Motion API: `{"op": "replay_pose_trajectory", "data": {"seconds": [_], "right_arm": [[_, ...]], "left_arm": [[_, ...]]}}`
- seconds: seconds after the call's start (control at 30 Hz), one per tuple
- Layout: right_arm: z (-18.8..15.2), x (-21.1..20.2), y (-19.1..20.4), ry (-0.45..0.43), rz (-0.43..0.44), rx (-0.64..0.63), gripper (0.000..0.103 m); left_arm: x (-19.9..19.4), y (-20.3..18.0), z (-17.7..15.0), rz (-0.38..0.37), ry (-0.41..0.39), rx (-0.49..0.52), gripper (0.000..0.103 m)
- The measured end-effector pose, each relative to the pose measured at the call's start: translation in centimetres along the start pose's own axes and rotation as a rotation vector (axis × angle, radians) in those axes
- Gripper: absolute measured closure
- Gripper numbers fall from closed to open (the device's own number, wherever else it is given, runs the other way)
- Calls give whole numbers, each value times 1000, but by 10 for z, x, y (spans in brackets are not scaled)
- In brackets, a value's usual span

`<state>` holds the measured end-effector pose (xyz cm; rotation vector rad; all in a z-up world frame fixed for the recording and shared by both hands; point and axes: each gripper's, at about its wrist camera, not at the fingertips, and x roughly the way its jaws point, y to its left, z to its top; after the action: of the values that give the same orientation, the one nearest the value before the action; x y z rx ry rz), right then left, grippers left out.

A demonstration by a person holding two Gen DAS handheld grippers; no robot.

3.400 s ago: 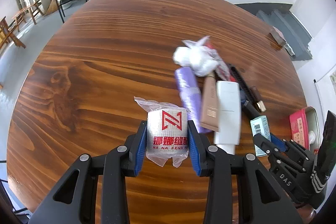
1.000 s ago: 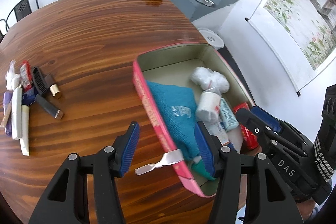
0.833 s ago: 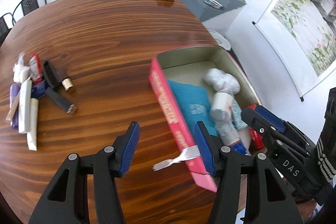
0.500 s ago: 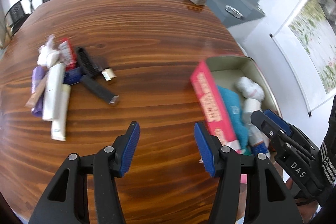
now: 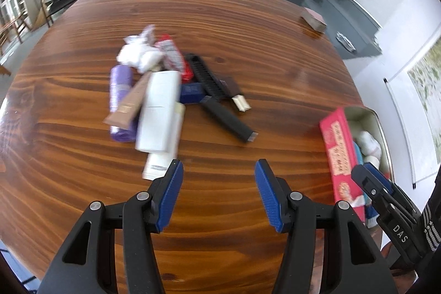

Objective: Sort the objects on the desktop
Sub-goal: 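Move both open grippers from the tin back to the pile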

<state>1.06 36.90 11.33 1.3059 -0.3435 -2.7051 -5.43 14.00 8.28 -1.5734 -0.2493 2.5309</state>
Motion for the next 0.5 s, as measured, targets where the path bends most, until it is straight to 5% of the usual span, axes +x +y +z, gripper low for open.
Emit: {"op": "replay_pose_trajectory", "data": {"seconds": [0.5], "right_arm": [[-6,24,43,42,-16,10,54]], "left_arm": [[14,104,41,85,-17,-134,45]]}}
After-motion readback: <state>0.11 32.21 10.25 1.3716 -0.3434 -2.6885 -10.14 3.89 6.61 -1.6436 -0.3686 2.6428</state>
